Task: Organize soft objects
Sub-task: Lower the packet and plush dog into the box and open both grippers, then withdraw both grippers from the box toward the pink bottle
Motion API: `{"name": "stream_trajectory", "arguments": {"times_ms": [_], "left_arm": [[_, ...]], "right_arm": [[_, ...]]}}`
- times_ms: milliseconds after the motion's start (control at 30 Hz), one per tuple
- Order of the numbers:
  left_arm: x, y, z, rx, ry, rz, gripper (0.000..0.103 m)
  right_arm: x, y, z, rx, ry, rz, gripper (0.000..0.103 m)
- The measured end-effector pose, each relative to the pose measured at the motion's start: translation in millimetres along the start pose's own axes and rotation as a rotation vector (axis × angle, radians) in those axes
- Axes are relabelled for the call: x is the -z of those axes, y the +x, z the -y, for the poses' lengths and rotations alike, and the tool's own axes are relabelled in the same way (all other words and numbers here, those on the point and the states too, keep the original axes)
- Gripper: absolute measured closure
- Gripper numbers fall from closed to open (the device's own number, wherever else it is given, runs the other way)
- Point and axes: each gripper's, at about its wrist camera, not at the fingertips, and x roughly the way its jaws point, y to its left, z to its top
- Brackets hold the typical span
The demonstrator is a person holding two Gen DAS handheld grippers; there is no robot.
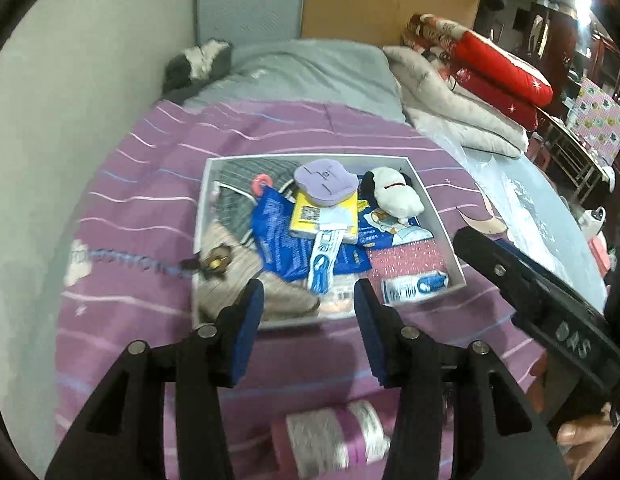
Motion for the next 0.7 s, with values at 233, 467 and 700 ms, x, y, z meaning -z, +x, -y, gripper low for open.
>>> {"name": "stream_trajectory", "arguments": {"times_ms": [233,467,700], "left_arm": [[38,-65,4,-0.061,0.026,0.139,0.054],[82,-88,-4,-0.051,-0.030,0.174,0.039],[112,-78,-15,-0.174,-0.082,0.253,0.038]], "right_arm": [[29,-73,-28,-0.030,-0.038,0.165,0.027],[68,-108,-51,0.036,-0.123,0.158,0.022],[115,-109,-51,0.146,-0.168,0.191,0.022]]}}
